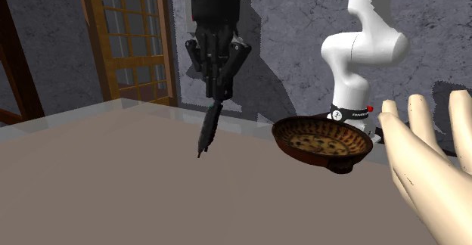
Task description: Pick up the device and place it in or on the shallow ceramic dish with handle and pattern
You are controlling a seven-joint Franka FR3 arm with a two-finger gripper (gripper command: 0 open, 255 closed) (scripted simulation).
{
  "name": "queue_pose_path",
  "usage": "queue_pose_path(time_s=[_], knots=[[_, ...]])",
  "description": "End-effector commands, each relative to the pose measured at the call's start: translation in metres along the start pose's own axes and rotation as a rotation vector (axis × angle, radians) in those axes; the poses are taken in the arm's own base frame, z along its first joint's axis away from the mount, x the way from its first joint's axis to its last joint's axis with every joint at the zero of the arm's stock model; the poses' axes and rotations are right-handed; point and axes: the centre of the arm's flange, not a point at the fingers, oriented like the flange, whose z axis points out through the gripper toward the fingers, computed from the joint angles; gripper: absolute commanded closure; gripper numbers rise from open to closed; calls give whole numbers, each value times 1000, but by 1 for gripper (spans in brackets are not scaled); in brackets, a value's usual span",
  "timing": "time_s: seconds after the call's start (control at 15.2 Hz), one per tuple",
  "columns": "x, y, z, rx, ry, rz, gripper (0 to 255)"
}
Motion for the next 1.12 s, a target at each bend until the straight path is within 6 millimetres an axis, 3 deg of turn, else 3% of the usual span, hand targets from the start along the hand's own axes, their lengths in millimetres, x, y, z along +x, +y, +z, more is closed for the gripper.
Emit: queue_pose_path(time_s=[0.0,0.4,1.06], knots=[[0,0,-10,0,0,0,255],[1,1,-40,0,0,0,255],[-87,-95,-60,0,0,0,255]])
